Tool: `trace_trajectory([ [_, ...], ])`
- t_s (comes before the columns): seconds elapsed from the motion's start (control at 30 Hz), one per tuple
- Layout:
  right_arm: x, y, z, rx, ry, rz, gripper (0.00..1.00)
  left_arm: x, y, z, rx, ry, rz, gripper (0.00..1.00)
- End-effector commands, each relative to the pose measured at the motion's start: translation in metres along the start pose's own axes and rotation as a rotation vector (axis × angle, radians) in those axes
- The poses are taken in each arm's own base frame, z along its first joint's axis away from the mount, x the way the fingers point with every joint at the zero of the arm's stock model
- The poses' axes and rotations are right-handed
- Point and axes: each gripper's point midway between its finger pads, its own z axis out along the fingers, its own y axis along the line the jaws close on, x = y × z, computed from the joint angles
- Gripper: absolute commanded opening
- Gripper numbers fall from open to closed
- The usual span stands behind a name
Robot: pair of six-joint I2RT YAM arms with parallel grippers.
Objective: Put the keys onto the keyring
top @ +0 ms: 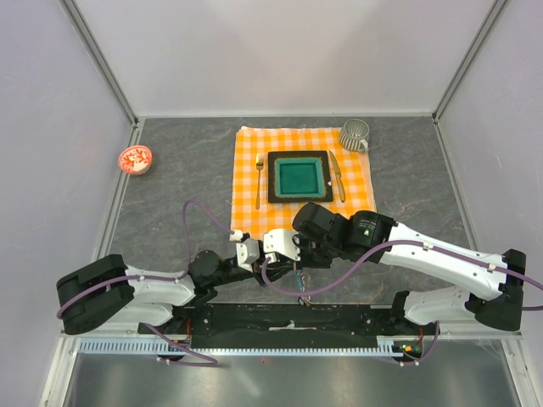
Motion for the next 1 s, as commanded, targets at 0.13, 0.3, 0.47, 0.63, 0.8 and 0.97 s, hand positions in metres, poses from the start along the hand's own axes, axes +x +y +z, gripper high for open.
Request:
trace_trajectory([
  [0.13, -0.019, -0.004, -0.007, 0.029, -0.088, -0.014, 0.0, -0.08, -0.009, 0.012, 0.052, -0.303, 0.133, 0.27],
  [0.3, -0.019, -0.002, -0.007, 0.023, -0.093, -0.016, 0.0, -0.083, -0.01, 0.013, 0.057, -0.308, 0.127, 0.16],
  [0.47, -0.021, -0.002, -0.011, 0.028, -0.107, -0.018, 0.0, -0.078, -0.009, 0.014, 0.053, -0.281, 0.119, 0.14],
  [0.63, -0.023, -0.001, -0.013, 0.026, -0.125, -0.022, 0.0, -0.072, -0.008, 0.016, 0.054, -0.258, 0.105, 0.17],
  [0.8, -0.024, 0.0, -0.014, 0.026, -0.13, -0.022, 0.0, -0.069, -0.009, 0.02, 0.063, -0.235, 0.104, 0.08],
  [0.97, -0.027, -0.001, -0.015, 0.031, -0.144, -0.024, 0.0, -0.064, -0.007, 0.022, 0.058, -0.209, 0.097, 0.03],
])
